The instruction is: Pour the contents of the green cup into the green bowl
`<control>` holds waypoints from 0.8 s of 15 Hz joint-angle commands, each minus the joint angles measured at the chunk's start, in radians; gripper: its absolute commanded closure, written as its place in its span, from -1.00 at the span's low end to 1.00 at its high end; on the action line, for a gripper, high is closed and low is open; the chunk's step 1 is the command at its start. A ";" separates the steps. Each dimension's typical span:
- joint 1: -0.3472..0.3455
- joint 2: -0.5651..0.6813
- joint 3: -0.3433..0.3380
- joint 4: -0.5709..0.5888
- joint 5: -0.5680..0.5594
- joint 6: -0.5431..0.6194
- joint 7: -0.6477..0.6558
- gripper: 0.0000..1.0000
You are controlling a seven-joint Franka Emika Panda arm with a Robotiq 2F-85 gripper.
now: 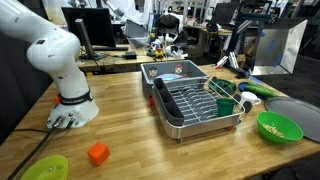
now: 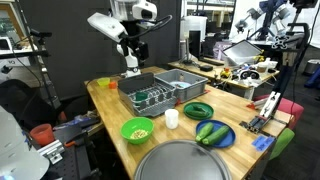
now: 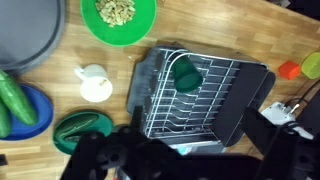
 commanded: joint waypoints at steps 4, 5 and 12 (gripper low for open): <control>0.036 0.261 0.071 0.068 0.191 -0.003 -0.253 -1.00; 0.027 0.296 0.094 0.078 0.194 -0.013 -0.268 -1.00; -0.015 0.330 0.160 0.081 0.181 0.006 -0.250 -1.00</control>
